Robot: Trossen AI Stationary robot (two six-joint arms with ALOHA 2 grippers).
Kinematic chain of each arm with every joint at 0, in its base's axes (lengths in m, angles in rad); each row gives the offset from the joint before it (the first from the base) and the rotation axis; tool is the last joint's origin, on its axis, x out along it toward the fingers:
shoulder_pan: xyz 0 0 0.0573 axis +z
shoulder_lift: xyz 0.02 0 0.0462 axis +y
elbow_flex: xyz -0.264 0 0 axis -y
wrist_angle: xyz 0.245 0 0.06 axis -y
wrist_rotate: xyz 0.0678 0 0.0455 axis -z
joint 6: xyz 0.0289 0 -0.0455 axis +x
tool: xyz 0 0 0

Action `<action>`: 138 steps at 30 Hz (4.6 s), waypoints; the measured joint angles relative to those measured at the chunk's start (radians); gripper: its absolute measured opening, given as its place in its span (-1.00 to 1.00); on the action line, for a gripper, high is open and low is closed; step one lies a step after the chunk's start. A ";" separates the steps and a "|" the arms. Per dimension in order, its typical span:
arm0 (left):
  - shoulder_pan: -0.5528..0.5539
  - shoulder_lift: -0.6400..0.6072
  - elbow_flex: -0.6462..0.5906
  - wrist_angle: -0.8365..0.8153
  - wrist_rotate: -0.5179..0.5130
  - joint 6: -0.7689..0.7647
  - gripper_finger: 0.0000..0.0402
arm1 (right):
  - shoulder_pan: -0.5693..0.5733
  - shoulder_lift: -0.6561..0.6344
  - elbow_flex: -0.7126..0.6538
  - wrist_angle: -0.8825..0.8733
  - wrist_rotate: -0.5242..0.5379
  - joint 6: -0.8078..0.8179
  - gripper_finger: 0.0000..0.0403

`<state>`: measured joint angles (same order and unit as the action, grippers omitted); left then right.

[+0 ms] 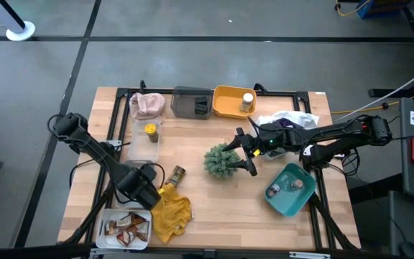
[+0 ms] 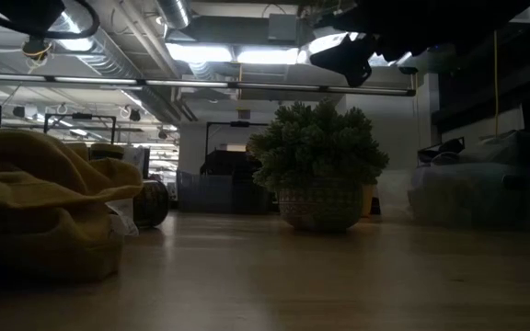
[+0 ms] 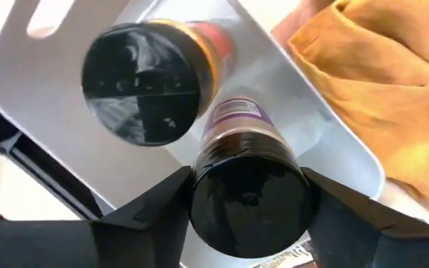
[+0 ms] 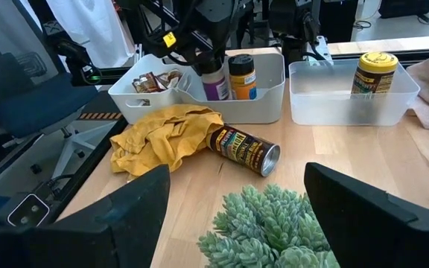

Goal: Sort spices by type
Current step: Put the black spice bottle into the top white bin, then put the yellow spice bottle into the transparent bin

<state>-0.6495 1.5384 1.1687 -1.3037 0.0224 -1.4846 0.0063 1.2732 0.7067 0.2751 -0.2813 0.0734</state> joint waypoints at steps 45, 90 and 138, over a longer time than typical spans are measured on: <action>0.103 -0.234 0.000 0.163 -0.394 0.028 0.32 | 0.000 0.000 0.000 0.045 0.009 -0.085 0.54; 0.365 0.122 0.000 0.476 -0.388 0.571 -0.55 | 0.000 0.000 0.000 -0.037 0.071 -0.082 0.54; 0.378 0.230 -0.002 0.435 -0.347 0.516 -0.98 | 0.000 -0.002 0.000 -0.096 0.071 -0.079 0.29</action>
<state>-0.2711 1.7679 1.1671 -0.8684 -0.3248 -0.9688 0.0064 1.2713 0.7067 0.1787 -0.2100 -0.0051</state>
